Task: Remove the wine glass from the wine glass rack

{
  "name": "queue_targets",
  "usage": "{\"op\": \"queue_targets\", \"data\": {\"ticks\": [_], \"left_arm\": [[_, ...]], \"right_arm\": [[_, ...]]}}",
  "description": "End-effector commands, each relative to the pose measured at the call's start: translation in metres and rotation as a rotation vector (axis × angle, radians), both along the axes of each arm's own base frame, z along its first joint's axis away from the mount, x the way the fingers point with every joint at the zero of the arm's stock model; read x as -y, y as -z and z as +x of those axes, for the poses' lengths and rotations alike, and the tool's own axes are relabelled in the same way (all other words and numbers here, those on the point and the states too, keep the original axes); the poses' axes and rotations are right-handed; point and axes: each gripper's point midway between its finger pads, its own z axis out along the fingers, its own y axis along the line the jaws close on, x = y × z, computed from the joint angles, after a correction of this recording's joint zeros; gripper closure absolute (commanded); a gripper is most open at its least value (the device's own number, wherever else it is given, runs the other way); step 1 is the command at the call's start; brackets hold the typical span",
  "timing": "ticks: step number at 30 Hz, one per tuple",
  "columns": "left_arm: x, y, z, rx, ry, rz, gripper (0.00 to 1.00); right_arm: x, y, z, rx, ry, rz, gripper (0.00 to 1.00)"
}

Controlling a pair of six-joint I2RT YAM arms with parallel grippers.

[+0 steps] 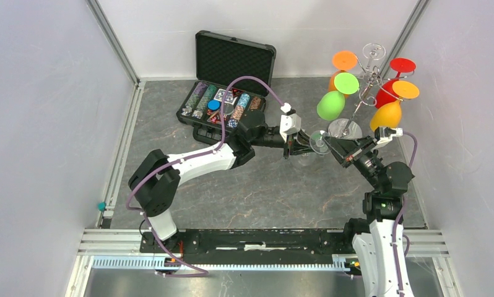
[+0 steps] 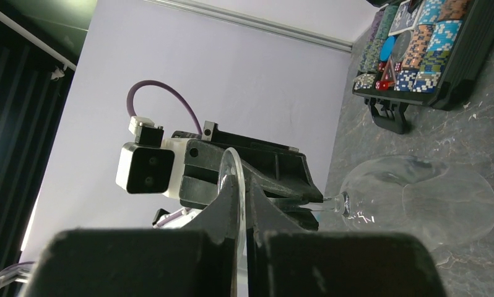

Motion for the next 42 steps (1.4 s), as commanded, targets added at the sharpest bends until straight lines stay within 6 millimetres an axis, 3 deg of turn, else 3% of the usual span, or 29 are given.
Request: {"op": "queue_targets", "data": {"ticks": [1,8,13,17,22,27,30,35,42], "left_arm": [[0.004,-0.022,0.000,0.015,-0.006,-0.049,0.98],[-0.006,-0.051,0.012,-0.071,-0.124,-0.143,0.98],[-0.018,-0.060,0.024,-0.123,-0.227,-0.198,0.98],[-0.037,-0.062,0.046,-0.149,-0.362,-0.228,0.98],[-0.080,-0.082,0.080,-0.255,-0.561,-0.314,0.98],[-0.120,-0.116,0.099,-0.363,-0.754,-0.417,0.98],[-0.142,-0.135,0.105,-0.414,-0.836,-0.510,0.98],[-0.169,-0.161,0.099,-0.501,-0.873,-0.637,0.98],[-0.200,-0.170,0.088,-0.643,-0.901,-0.742,0.98]], "right_arm": [[-0.003,-0.025,-0.007,0.111,-0.014,-0.018,0.92],[0.002,-0.012,0.004,0.100,0.032,-0.070,0.45],[0.004,-0.004,0.010,0.087,0.051,-0.089,0.36],[0.009,-0.005,0.014,0.121,0.096,-0.141,0.29],[0.023,0.009,0.024,0.184,0.215,-0.216,0.23],[0.006,0.024,0.024,0.217,0.180,-0.161,0.13],[-0.023,0.016,0.015,0.272,0.099,-0.123,0.09],[-0.059,-0.018,0.002,0.410,0.032,-0.057,0.06],[-0.072,-0.063,-0.017,0.556,0.028,0.113,0.11]]}}
